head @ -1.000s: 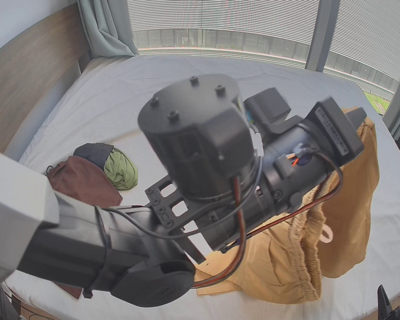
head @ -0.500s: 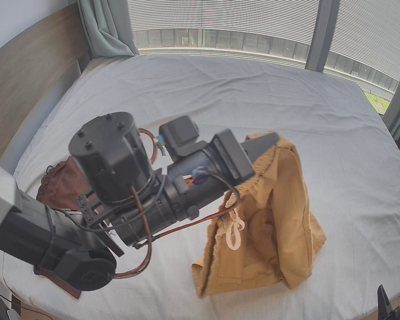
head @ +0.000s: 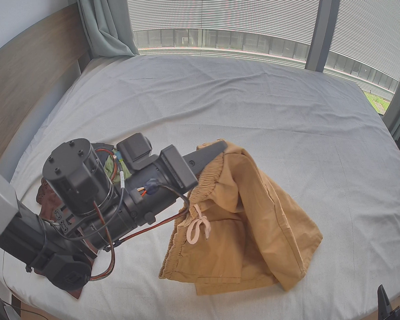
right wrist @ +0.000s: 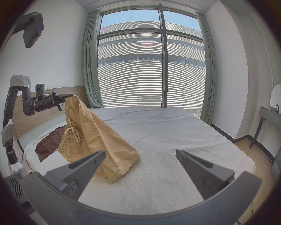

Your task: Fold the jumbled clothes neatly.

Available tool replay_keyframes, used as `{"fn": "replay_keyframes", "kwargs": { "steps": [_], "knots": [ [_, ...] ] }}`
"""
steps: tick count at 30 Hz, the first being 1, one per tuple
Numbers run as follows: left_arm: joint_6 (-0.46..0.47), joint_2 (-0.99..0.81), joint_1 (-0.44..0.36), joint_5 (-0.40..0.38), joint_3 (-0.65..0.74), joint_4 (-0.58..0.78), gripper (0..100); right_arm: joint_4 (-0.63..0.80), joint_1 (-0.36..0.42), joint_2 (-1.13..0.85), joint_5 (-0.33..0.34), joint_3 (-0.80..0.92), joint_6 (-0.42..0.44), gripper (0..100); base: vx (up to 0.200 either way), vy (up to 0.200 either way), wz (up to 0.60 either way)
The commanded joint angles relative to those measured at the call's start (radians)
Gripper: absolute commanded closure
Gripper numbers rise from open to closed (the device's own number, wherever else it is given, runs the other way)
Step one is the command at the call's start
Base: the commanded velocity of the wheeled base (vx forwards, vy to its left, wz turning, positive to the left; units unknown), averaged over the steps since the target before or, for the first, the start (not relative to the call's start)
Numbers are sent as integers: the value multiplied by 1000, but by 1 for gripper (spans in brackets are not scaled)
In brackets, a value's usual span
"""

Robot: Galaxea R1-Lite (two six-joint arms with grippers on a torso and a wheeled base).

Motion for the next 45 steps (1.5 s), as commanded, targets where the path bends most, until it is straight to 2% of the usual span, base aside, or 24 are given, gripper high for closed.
{"fn": "replay_keyframes", "kwargs": {
  "steps": [1, 8, 17, 22, 26, 30, 36, 41, 45],
  "knots": [
    [0, 1, 41, -1, 62, -47, 100, 0, 0, -16, 0, 18, 0, 0, 0, 0, 0],
    [0, 8, 96, -3, 126, -121, 100, 0, 0, -16, 0, 18, 0, 0, 0, 0, 0],
    [12, -1, 196, -14, 209, -127, 100, 0, 0, -16, 0, 18, 0, 0, 0, 0, 0],
    [104, 8, 263, -66, 263, -127, 100, 0, 0, -16, 0, 18, 0, 0, 0, 0, 0],
    [128, 17, 291, -72, 286, -127, 100, 0, 0, -16, 0, 18, 0, 0, 0, 0, 0],
    [191, 20, 338, -78, 320, -127, 100, 0, 0, -16, 0, 18, 0, 0, 0, 0, 0],
    [224, 17, 418, -143, 352, -127, 100, 0, 0, -16, 0, 18, -2, 0, 0, 0, 0],
    [247, 13, 464, -247, 390, -128, 100, 0, 2, -16, 2, 18, -2, 0, 0, 0, 0],
    [296, 22, 515, -256, 389, -127, 100, 0, 3, -16, 2, 18, 1, 0, 0, 0, 0]
  ]
}}
